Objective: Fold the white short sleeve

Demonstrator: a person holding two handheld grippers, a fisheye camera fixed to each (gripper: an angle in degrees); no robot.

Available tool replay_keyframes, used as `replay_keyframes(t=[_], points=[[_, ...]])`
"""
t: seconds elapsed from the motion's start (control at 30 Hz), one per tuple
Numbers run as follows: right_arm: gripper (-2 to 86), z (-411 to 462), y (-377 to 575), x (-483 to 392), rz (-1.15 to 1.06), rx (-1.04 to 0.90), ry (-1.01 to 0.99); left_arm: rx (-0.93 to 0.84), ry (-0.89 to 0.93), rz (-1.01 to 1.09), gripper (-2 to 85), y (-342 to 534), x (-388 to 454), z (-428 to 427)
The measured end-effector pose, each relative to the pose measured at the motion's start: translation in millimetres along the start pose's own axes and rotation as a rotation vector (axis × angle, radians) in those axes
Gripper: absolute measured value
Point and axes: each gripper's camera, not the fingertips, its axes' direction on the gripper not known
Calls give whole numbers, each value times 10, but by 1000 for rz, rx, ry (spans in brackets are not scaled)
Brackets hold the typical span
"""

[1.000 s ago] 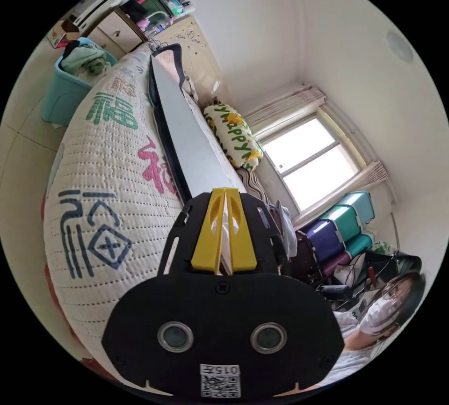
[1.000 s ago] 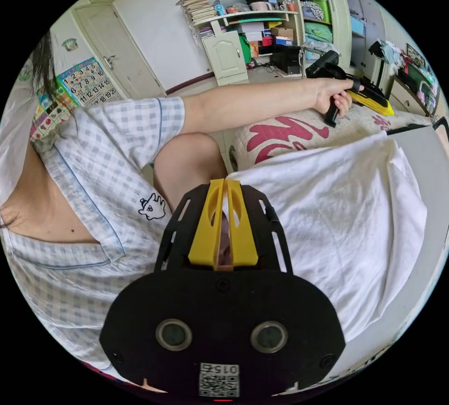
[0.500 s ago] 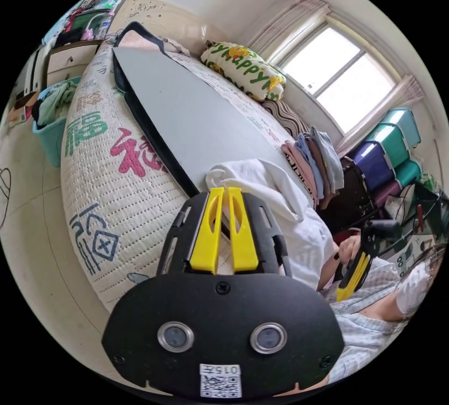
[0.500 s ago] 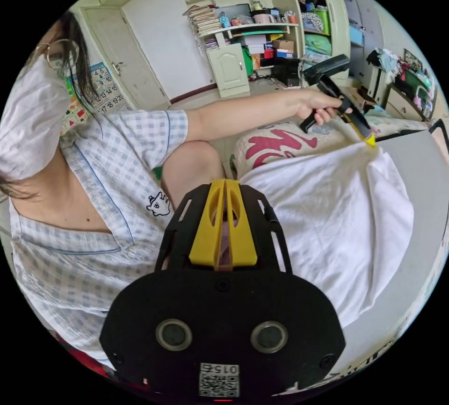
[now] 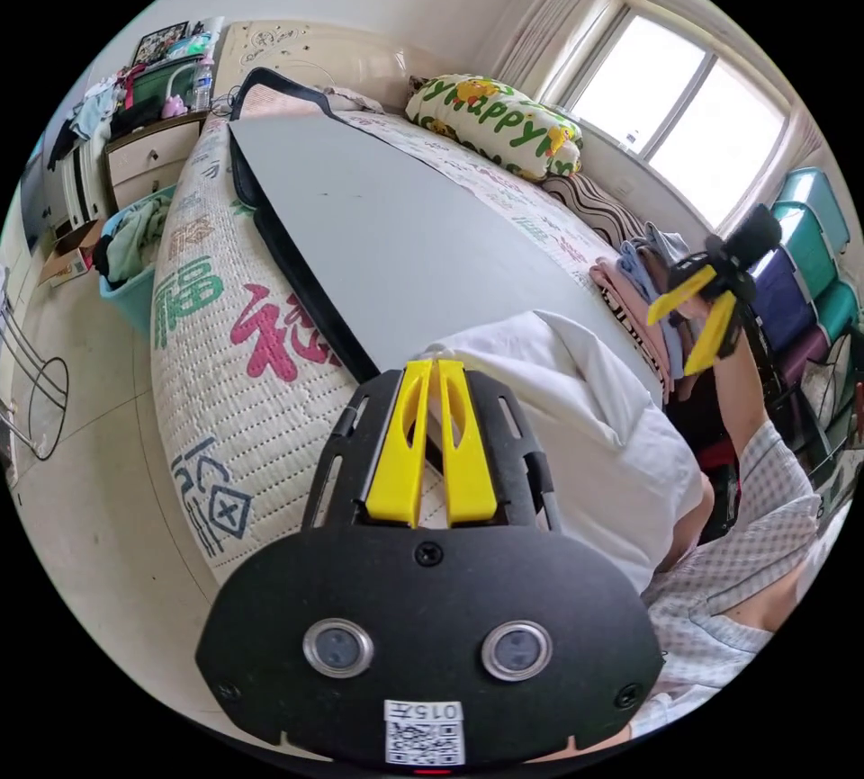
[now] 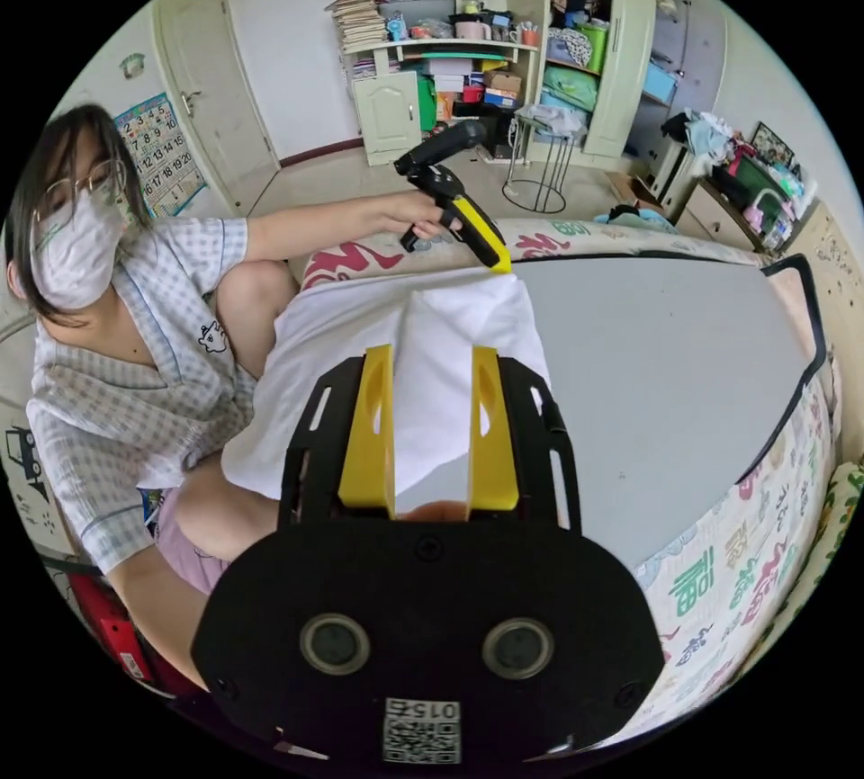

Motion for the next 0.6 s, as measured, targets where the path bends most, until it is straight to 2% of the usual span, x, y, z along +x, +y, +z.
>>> replay_keyframes(t=[0.17,0.3,0.4,0.47,0.6], points=[[154,407,-211,979,24,-90,-272,1,-24,18,-3,25,164,53],[138,570,-407,1402,11,-149,-327,5,-39,27,-3,40,255,62],[118,701,-529,1594,-24,-244,-454,7,-35,24,-3,50,288,65],[98,798,-562,1673,-48,-367,-446,9,-18,15,-3,60,281,64],[47,724,-566,1783,-66,-438,-334,11,3,2,-3,75,270,58]])
